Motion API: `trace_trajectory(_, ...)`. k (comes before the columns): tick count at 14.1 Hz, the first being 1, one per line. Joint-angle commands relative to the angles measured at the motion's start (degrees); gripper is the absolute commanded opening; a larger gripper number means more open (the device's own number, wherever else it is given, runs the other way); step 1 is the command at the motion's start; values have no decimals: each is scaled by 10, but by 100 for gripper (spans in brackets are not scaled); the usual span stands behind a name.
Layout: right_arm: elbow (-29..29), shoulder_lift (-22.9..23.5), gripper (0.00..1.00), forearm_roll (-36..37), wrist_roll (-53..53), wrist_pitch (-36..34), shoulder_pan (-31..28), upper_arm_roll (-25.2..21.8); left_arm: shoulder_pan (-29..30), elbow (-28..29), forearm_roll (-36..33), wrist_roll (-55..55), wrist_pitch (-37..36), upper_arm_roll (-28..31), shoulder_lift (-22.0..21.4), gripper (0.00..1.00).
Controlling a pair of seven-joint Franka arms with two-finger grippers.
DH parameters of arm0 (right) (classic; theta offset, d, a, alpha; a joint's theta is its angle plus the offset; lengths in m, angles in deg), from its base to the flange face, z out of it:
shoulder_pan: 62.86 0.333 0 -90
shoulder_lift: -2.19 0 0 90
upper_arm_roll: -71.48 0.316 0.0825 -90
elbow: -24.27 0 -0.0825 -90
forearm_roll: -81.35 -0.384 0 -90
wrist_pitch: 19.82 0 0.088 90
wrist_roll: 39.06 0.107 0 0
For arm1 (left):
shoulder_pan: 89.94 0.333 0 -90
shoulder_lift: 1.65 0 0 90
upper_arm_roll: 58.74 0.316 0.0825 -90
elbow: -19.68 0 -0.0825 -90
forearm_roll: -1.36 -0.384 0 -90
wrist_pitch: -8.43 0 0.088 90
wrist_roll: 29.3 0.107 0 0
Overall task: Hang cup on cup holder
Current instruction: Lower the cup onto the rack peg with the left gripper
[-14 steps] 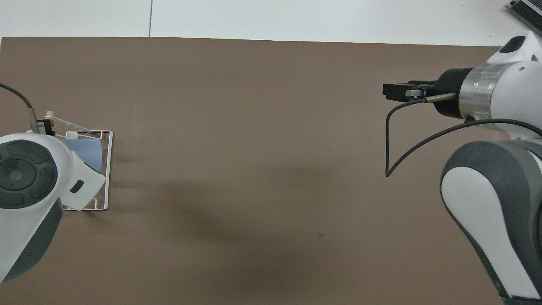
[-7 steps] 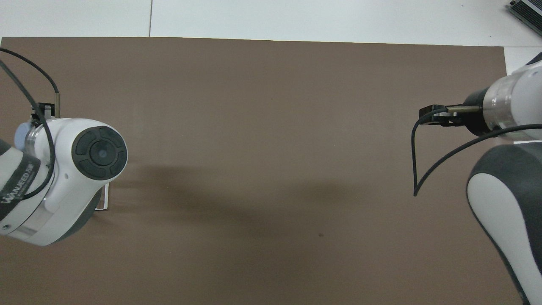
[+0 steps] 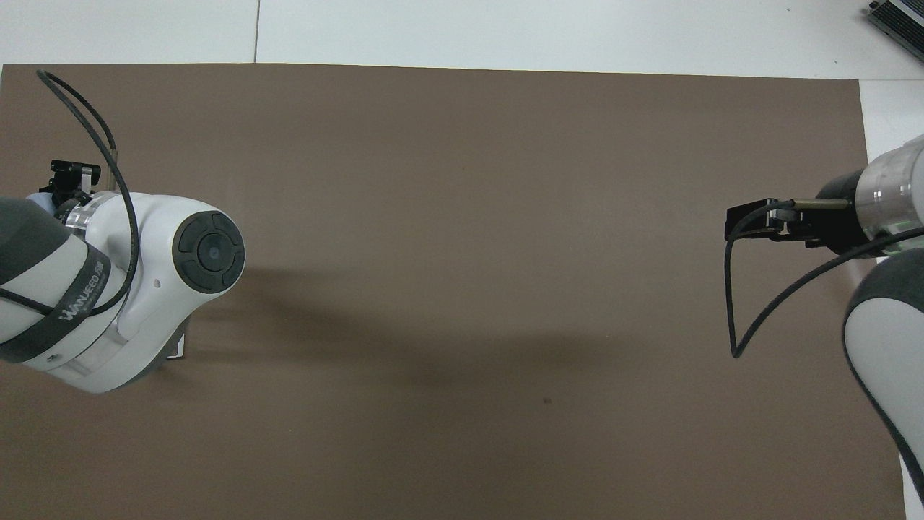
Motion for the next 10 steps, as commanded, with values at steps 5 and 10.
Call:
trace_trajectory(5, 39, -21, 100, -14, -57, -22, -24, 2, 6, 0, -37, -54, -1, 0, 25, 0)
trace_trajectory(10, 39, -21, 100, -14, -57, -14, -14, 6, 23, 14, -39, -59, 34, 1, 33, 0)
